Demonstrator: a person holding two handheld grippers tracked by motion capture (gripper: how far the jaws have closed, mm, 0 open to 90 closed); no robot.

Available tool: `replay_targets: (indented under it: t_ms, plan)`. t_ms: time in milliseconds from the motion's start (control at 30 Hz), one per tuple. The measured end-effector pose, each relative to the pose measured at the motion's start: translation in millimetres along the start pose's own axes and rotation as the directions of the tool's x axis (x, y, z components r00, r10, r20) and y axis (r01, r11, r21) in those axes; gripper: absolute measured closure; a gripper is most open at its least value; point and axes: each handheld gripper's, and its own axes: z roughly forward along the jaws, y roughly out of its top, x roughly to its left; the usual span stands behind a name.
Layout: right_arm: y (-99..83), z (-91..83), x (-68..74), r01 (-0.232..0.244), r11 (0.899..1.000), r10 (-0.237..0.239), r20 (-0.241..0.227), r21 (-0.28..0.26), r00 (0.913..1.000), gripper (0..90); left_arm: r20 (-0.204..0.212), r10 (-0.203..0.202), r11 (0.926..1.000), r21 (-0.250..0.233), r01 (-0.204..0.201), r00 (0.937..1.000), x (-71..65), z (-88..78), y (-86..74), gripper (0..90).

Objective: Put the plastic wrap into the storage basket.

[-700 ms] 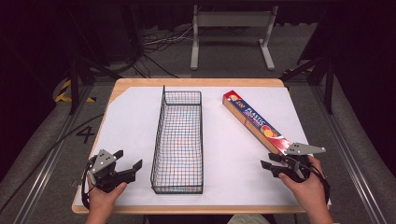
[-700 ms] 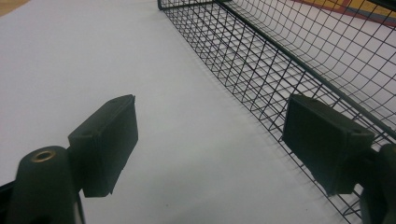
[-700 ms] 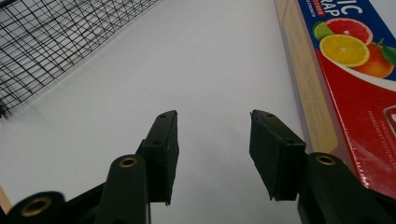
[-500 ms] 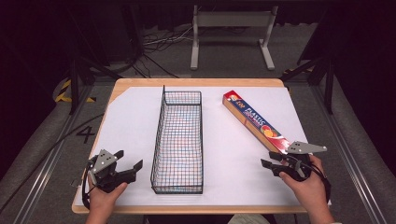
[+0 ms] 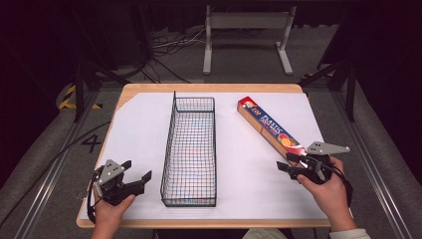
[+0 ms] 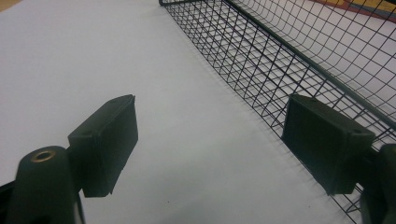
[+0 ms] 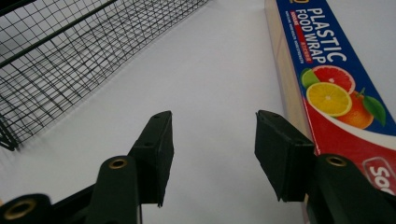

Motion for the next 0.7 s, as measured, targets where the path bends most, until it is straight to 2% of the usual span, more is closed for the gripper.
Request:
replay_targets:
  t_ms: [300, 700]
  plan:
    - [15.8, 8.1, -10.3, -0.002, 1.000, 0.002, 0.005, -0.003, 1.0000, 44.9, -0.017, -0.014, 0.9999, -0.002, 0.014, 0.9998, 3.0, -8.4, -5.2, 18.4]
    - [41.1, 24.3, -31.0, 0.001, 1.000, -0.001, 0.029, -0.001, 0.9996, 37.0, -0.016, -0.014, 0.9999, -0.001, 0.014, 0.9998, 4.1, -7.4, -5.0, 18.3]
